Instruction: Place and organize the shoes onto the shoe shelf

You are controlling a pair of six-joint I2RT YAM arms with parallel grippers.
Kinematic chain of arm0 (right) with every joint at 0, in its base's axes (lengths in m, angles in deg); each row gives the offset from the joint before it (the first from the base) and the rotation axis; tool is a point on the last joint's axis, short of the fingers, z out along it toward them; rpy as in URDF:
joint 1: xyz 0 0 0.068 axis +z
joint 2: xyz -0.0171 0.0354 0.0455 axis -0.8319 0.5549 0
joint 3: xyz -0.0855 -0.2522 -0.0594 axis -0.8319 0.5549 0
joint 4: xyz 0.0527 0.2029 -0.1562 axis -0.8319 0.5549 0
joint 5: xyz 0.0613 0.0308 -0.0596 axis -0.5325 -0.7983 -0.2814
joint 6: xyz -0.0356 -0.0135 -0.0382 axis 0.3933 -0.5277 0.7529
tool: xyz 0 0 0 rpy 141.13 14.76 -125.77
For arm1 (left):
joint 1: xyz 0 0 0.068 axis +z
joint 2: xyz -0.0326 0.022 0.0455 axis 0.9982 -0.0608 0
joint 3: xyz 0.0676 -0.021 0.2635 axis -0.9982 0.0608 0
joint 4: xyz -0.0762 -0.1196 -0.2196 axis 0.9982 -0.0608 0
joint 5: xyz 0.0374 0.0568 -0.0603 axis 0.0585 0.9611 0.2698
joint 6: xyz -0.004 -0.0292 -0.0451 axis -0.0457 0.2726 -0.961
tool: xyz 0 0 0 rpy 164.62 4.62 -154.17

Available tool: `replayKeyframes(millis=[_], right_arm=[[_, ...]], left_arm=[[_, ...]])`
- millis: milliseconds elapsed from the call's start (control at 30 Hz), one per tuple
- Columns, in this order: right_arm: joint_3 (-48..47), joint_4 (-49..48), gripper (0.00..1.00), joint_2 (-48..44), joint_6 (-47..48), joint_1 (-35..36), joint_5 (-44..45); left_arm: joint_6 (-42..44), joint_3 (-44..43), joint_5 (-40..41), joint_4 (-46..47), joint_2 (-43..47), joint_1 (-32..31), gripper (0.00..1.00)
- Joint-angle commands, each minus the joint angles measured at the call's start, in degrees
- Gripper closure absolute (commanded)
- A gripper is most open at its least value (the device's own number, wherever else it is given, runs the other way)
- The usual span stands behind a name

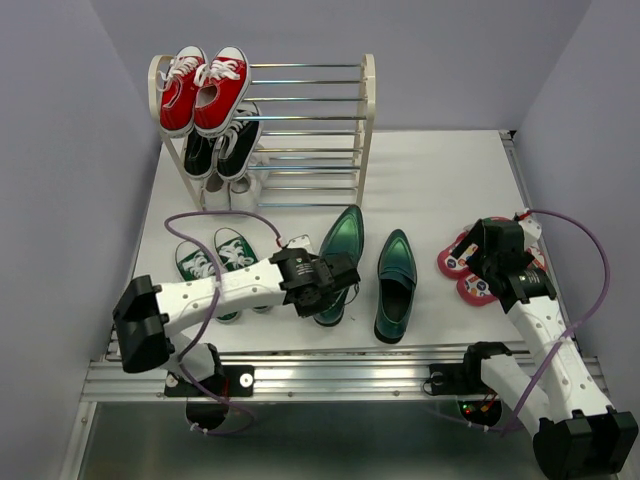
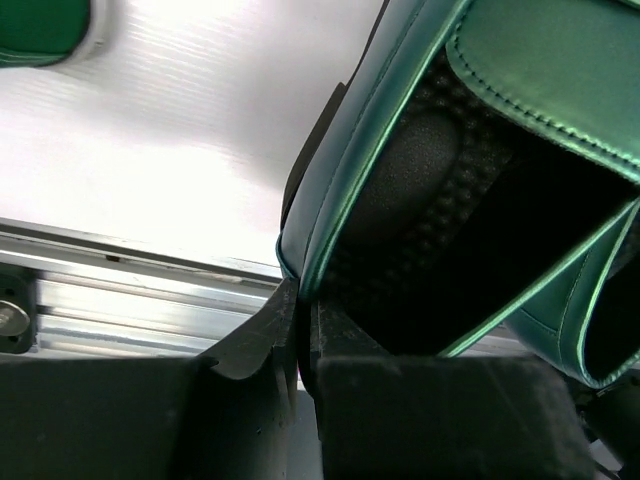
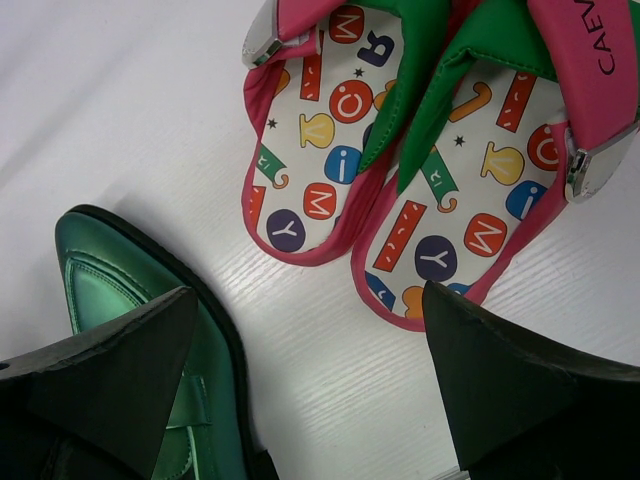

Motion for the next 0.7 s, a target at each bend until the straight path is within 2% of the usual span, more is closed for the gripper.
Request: replayKeyframes(millis=[0,100,400,667], right_arm=[[-0.84,-2.18,0.00,-0.25,0.48,0.35,1.61],[-1.19,-1.83,0.00,-0.25,0.74,0.35,1.79],[-1.37,-1.12,0.00,-0.16,0.74,0.35,1.88],[-1.46,-0.68,0.00,-0.51,0.65,0.35,2.50]], left_arm=[[-1.39,2.67,8.76,1.52,7.38,-0.22,1.00],[-2.09,4.26,11.66,1.00,9.85,-0.04,1.00],[-0.78,8.21,13.60,3.01,14.16,2.68,1.00],[9.50,10.50,13.25,11.27,16.09,14.36,1.00]])
